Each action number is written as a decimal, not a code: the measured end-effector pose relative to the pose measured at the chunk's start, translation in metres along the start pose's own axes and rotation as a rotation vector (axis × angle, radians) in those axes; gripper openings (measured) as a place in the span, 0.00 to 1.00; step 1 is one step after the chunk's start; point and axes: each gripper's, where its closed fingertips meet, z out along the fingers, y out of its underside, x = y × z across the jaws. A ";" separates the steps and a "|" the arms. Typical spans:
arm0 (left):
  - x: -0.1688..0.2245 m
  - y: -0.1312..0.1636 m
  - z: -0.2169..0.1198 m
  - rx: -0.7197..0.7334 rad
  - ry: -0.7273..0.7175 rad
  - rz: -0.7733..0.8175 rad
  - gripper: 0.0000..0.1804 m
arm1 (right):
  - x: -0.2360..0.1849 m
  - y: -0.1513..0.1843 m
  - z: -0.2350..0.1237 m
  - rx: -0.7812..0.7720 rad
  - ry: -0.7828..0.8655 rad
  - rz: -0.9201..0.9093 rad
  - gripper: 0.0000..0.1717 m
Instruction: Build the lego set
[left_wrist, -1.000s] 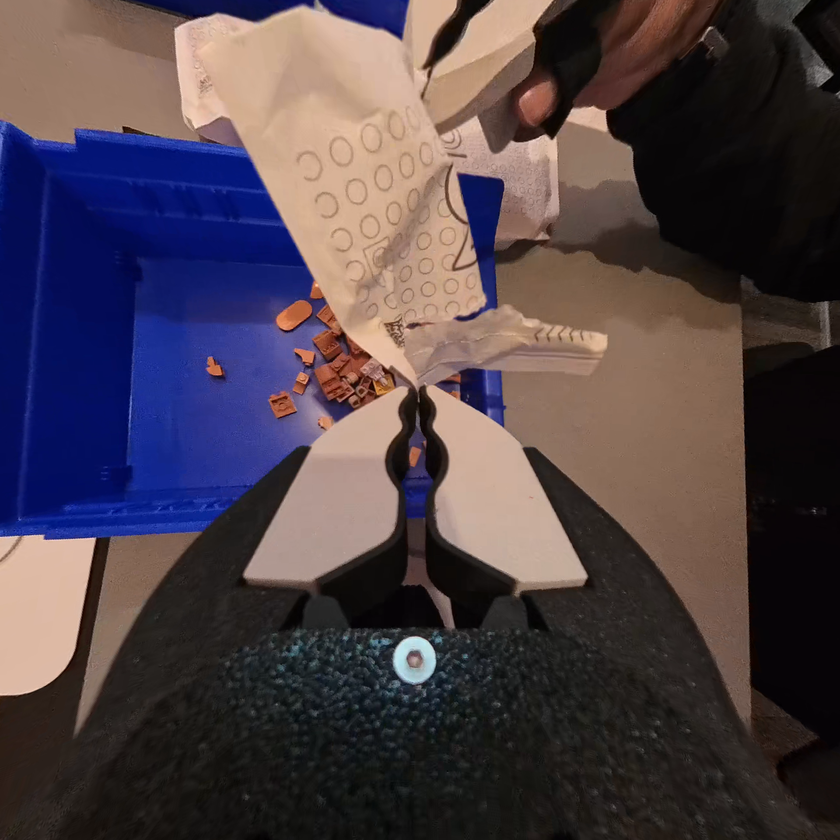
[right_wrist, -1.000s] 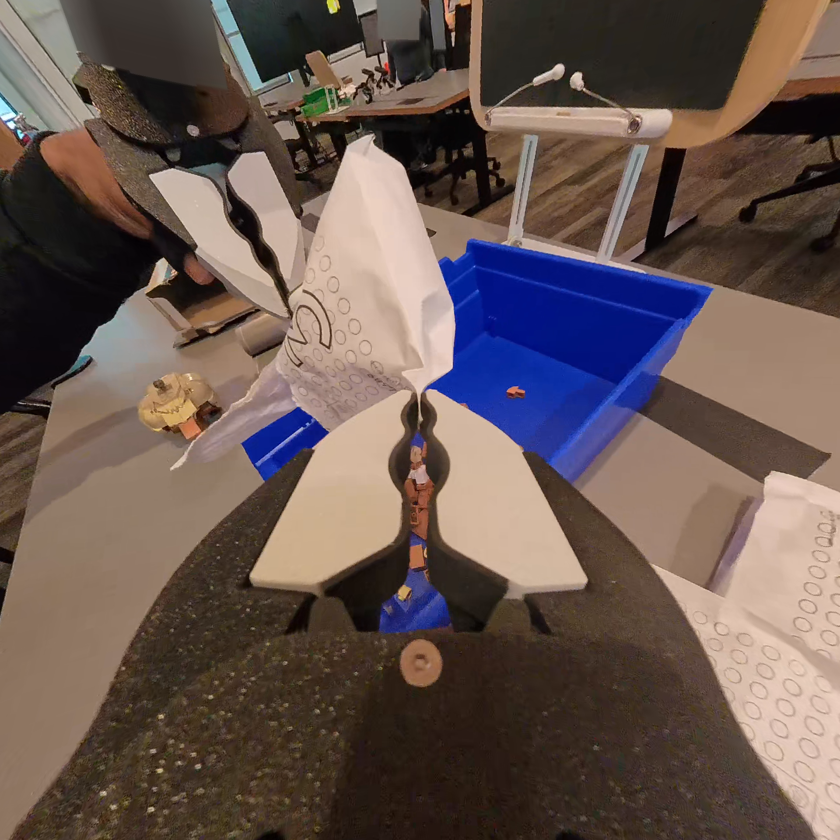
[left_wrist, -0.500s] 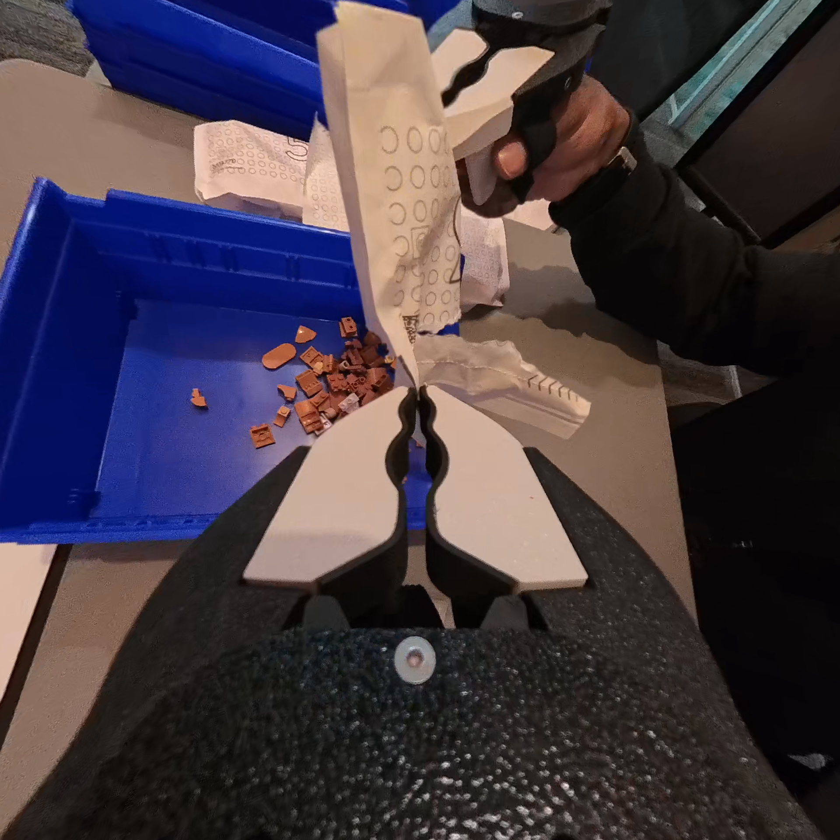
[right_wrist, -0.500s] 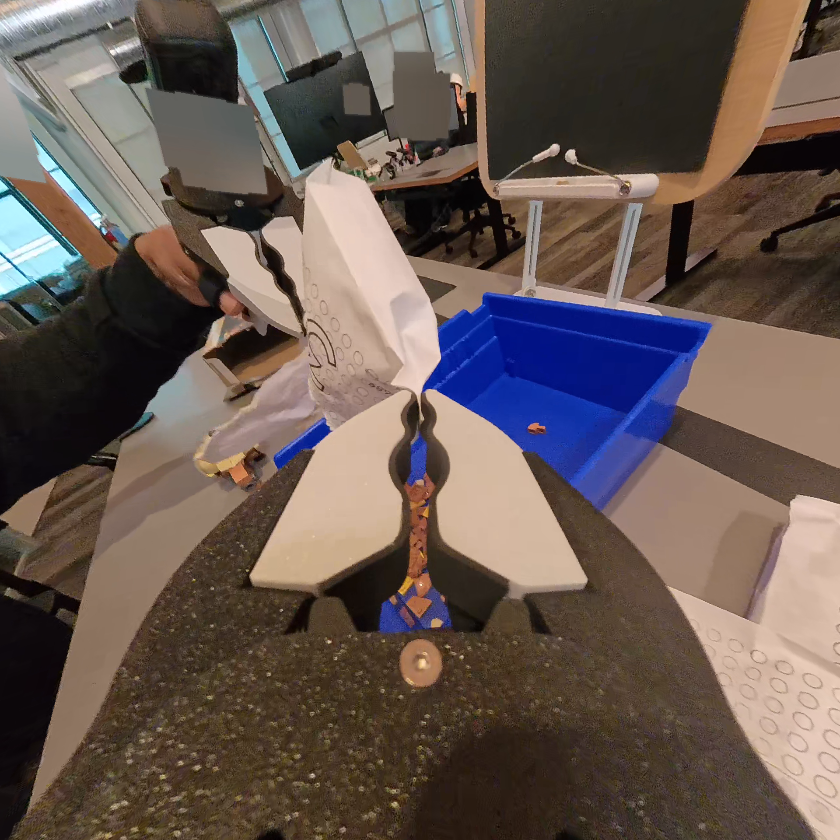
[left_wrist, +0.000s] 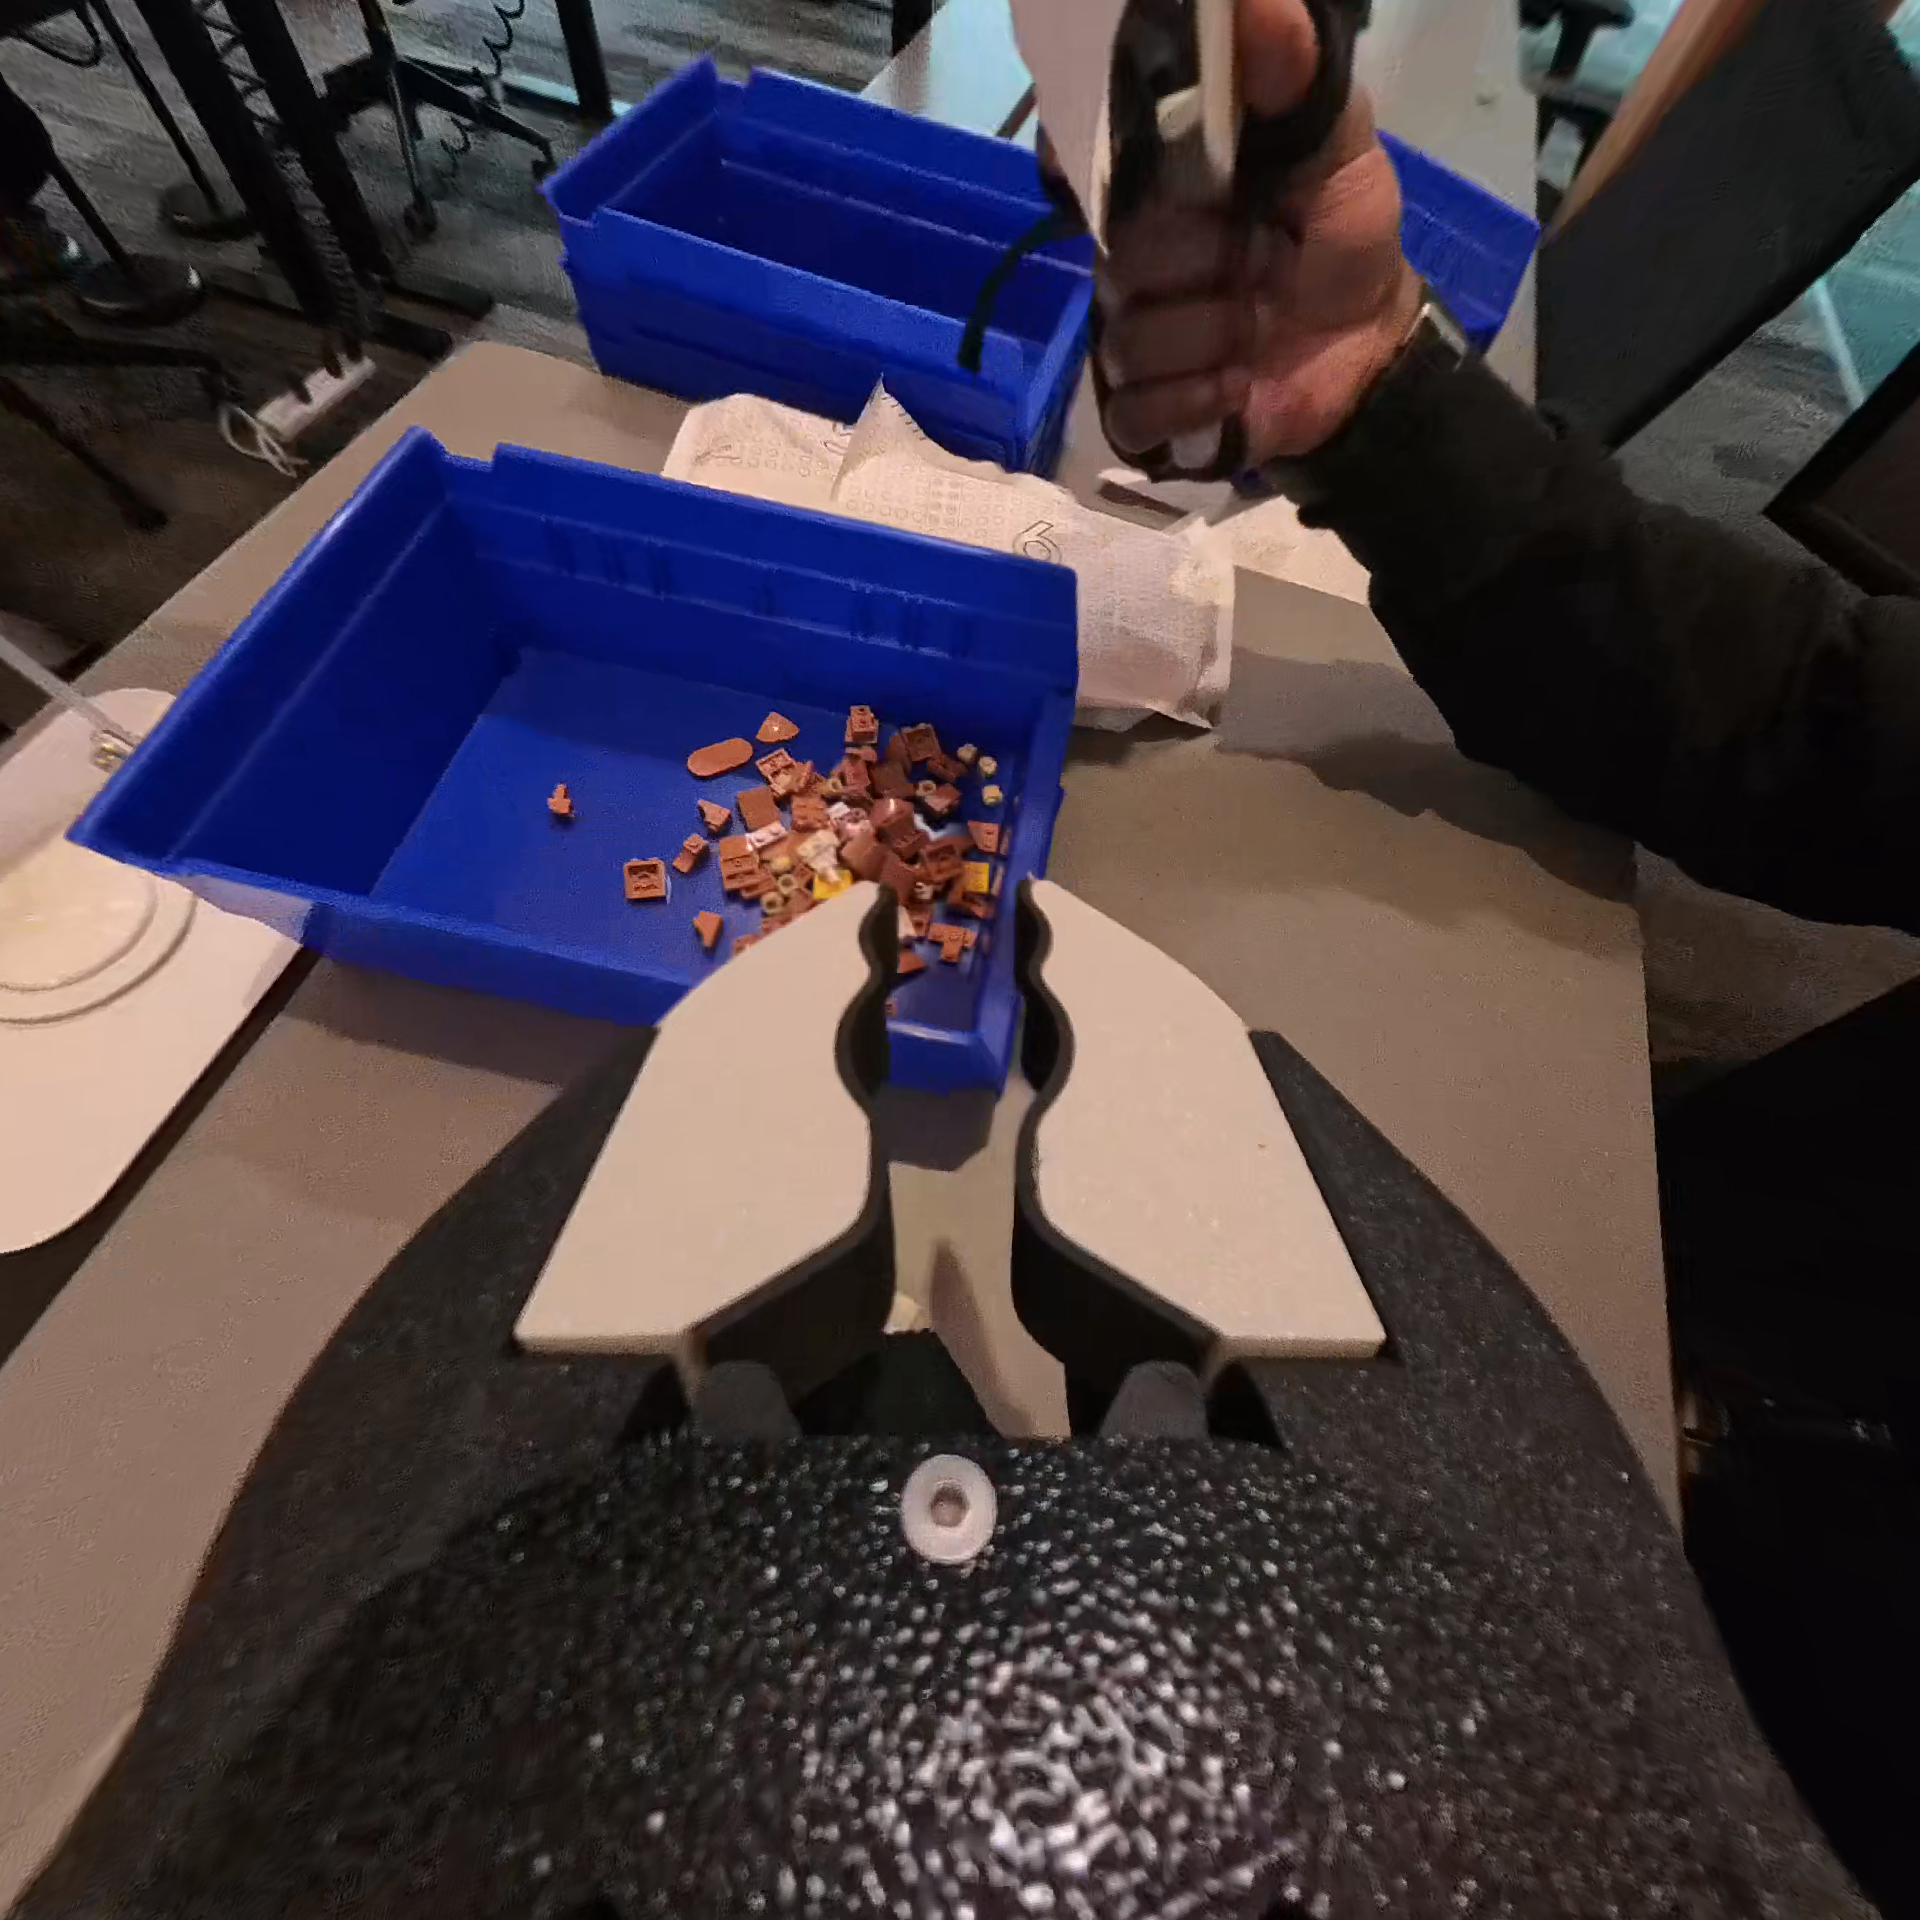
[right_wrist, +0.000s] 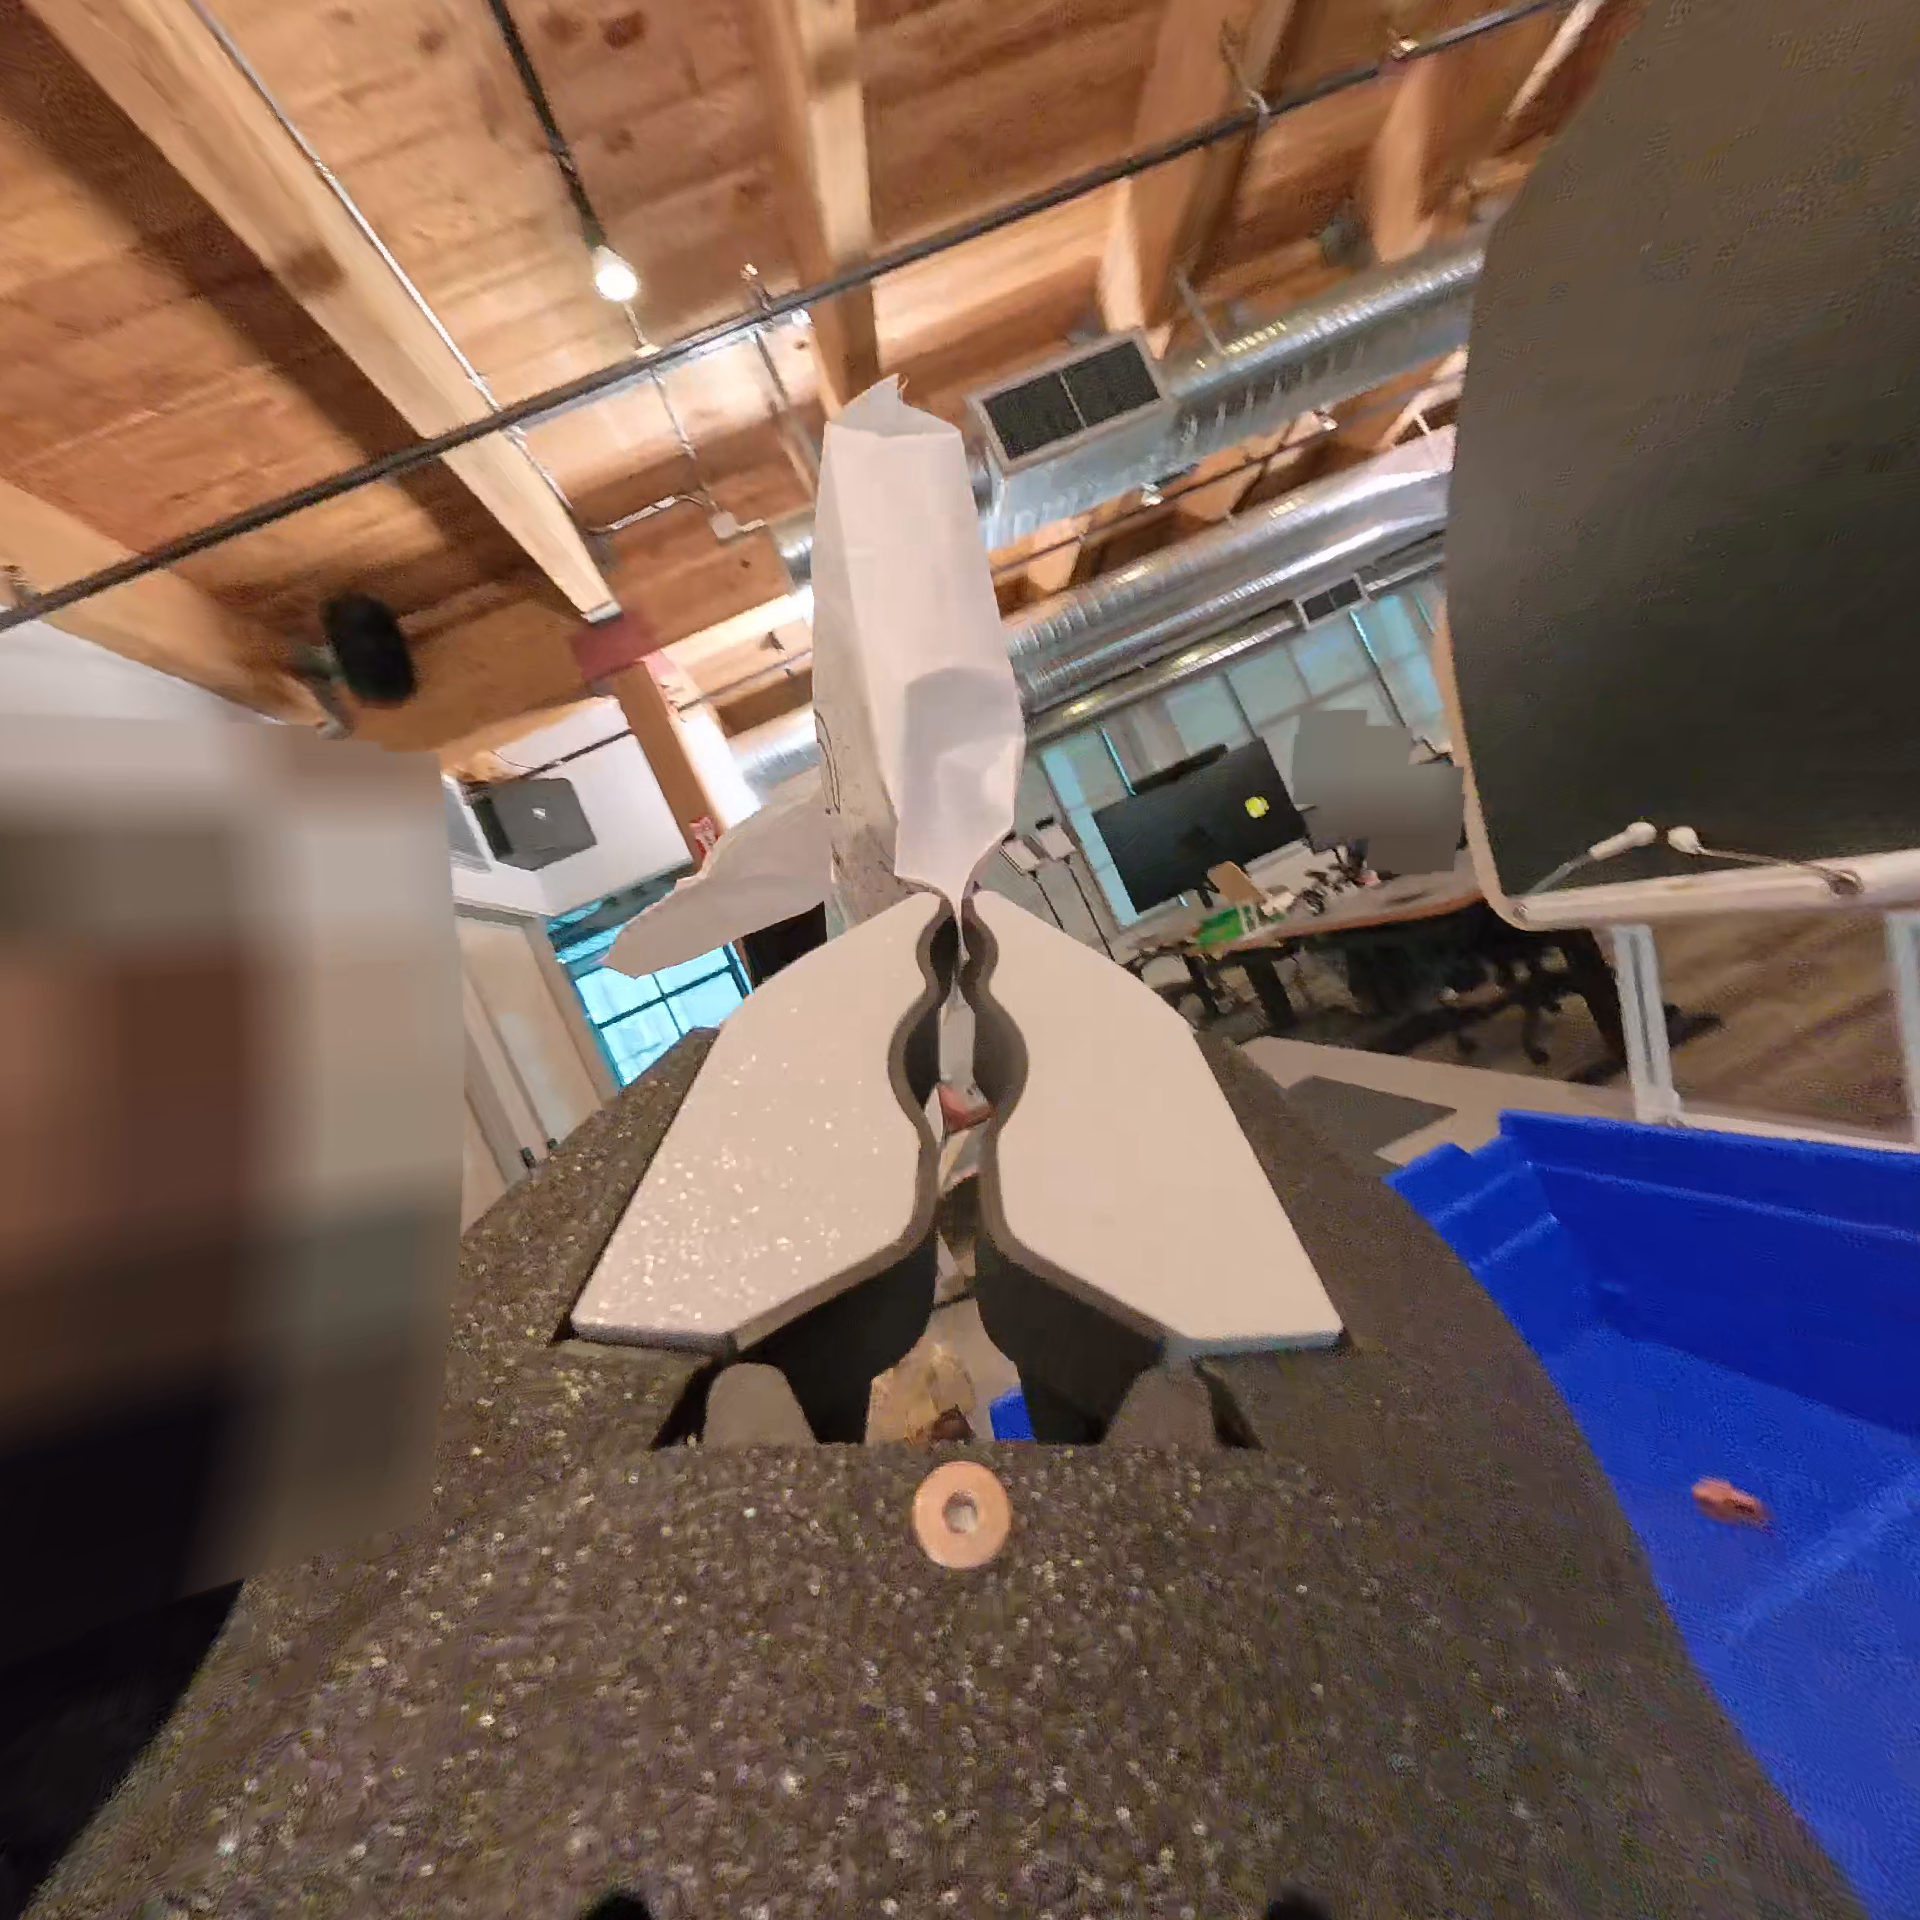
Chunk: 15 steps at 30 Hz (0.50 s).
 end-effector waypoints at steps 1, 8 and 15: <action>0.010 0.004 -0.003 0.025 -0.005 0.006 0.11 | -0.005 -0.004 0.000 0.037 -0.040 0.010 0.00; 0.070 0.015 0.005 0.060 0.018 0.129 0.10 | -0.082 -0.032 0.010 0.308 -0.504 -0.007 0.00; 0.095 0.019 0.016 0.064 0.093 0.164 0.10 | -0.140 0.004 0.027 0.272 -0.840 -0.099 0.00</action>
